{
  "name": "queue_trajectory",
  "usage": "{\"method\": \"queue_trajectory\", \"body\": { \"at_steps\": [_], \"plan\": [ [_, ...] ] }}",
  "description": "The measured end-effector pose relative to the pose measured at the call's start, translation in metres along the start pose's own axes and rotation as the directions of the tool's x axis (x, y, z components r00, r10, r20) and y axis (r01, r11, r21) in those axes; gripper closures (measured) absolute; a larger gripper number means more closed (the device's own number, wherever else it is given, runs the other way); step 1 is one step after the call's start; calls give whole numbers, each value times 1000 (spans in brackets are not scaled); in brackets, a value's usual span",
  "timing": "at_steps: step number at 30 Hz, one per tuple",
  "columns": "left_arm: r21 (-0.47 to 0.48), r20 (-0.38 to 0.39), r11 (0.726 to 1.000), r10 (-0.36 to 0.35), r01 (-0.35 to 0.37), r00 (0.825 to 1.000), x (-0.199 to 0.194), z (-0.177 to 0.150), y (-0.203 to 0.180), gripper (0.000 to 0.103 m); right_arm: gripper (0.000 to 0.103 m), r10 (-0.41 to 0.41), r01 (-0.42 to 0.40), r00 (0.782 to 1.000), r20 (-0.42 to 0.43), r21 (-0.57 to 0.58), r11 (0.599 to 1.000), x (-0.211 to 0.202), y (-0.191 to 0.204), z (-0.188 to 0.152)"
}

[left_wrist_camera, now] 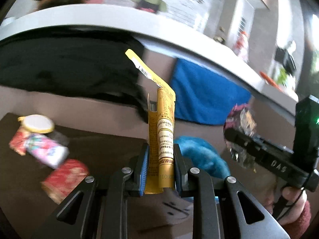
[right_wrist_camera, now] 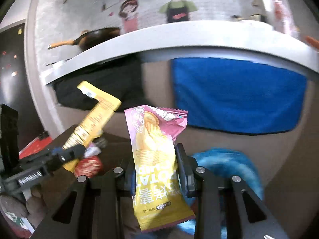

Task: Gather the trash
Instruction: 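Carry the tube and snack bag over the bin and open both tools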

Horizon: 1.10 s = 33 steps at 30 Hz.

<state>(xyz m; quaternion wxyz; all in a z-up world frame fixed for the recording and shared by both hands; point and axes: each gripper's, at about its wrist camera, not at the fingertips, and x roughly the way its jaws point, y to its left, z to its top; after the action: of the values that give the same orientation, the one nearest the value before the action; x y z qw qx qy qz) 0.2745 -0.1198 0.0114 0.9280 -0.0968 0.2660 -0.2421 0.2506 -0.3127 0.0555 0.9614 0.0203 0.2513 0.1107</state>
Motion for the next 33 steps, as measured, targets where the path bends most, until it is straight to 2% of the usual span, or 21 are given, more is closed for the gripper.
{"method": "queue_trajectory", "body": {
  "at_steps": [3, 9, 16, 25, 30, 31, 32, 33],
  "plan": [
    [53, -29, 998, -20, 22, 999, 28, -6, -31, 79, 72, -53, 52, 998, 21, 33, 998, -10, -31, -7],
    [92, -94, 995, -32, 41, 995, 71, -15, -63, 79, 72, -84, 82, 996, 12, 112, 990, -3, -82, -25],
    [103, -150, 993, -36, 51, 988, 111, -24, -73, 78, 71, -74, 77, 997, -25, 168, 983, 21, -108, -44],
    [60, -219, 997, -44, 58, 975, 150, -31, -68, 77, 71, -68, 82, 995, -76, 206, 975, 47, -128, -58],
    [52, -229, 996, -61, 75, 971, 161, -30, -67, 64, 69, -64, 85, 993, -97, 230, 970, 58, -135, -64],
    [45, -229, 996, -70, 83, 971, 162, -30, -65, 56, 68, -63, 86, 993, -101, 234, 968, 59, -136, -65],
    [35, -230, 995, -81, 92, 970, 164, -30, -63, 44, 66, -62, 86, 993, -105, 240, 967, 61, -137, -66],
    [24, -236, 994, -97, 105, 967, 166, -29, -61, 39, 61, -63, 89, 992, -111, 248, 965, 63, -139, -68]
  ]
}}
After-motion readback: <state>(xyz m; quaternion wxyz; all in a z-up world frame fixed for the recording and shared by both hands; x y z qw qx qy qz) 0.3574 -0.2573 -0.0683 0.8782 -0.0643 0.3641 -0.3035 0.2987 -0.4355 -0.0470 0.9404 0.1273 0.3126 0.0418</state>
